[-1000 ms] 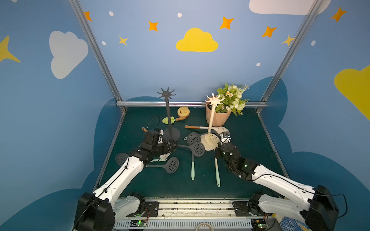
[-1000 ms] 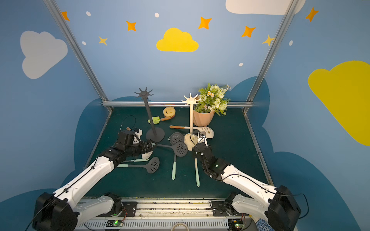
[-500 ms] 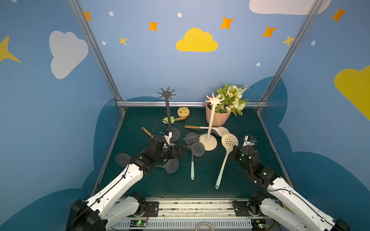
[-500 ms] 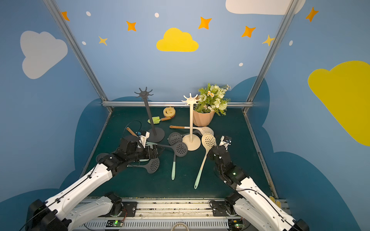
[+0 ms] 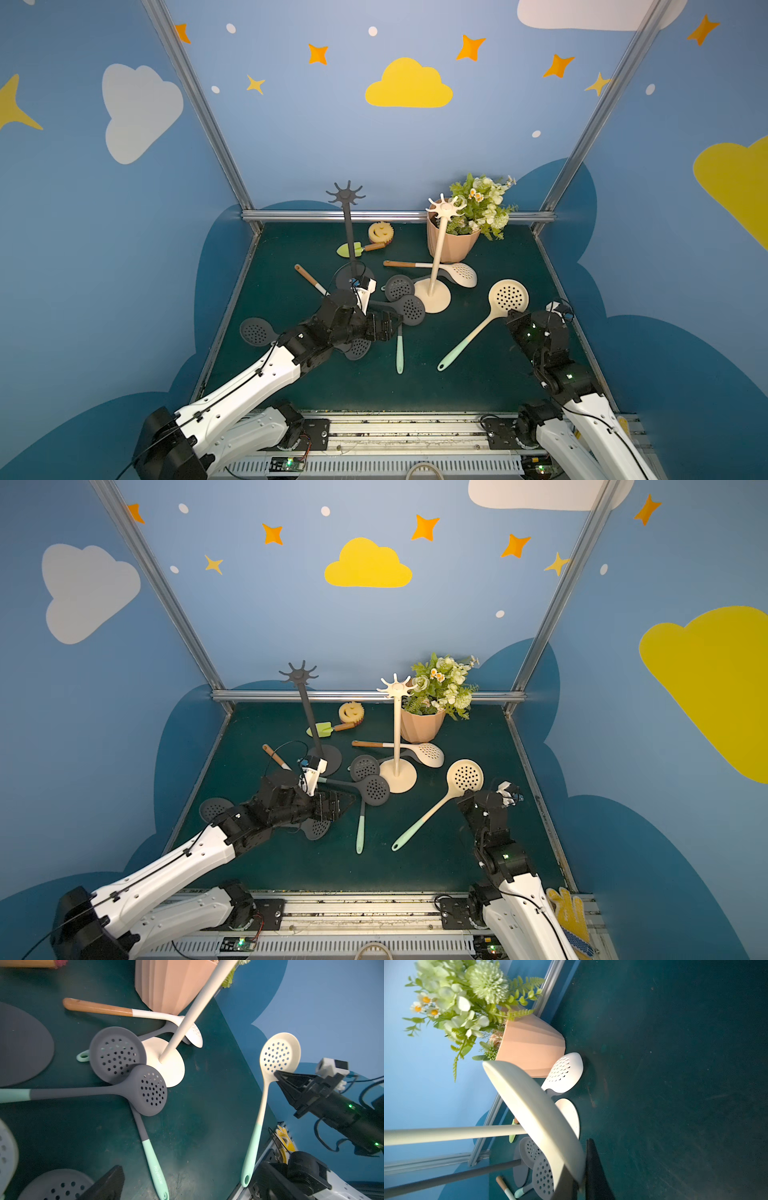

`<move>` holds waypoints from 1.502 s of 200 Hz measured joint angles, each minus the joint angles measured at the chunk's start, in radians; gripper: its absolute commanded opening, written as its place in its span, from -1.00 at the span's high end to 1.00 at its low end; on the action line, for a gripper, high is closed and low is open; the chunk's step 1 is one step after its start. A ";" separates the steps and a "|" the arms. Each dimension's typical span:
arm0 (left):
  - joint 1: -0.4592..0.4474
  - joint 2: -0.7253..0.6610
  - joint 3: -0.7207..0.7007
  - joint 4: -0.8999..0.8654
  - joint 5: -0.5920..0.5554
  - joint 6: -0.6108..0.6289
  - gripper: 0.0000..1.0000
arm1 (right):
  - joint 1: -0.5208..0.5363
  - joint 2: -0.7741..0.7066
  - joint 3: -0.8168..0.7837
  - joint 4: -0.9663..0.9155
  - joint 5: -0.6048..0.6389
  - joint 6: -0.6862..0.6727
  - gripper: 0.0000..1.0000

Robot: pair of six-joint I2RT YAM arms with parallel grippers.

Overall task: Hang the skimmer on the kitchen utensil rack
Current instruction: Pick up the skimmer from the center of the board.

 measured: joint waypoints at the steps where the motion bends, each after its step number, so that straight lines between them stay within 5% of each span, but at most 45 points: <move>1: -0.003 0.001 0.000 0.002 -0.001 0.000 -1.00 | -0.007 0.001 -0.003 0.002 -0.006 0.007 0.89; 71: -0.086 0.074 0.000 0.071 -0.038 0.018 -0.96 | -0.220 0.037 -0.102 0.067 -0.219 0.231 0.89; 136: -0.152 0.196 0.056 0.129 -0.087 -0.082 -0.95 | -0.315 -0.031 -0.138 0.082 -0.272 0.347 0.89; 228: -0.224 0.266 0.095 0.208 -0.151 -0.755 -0.85 | -0.328 -0.108 -0.176 0.090 -0.202 0.448 0.90; 300: -0.296 0.382 0.131 0.350 -0.176 -1.139 -0.34 | -0.328 -0.066 -0.176 0.101 -0.188 0.478 0.91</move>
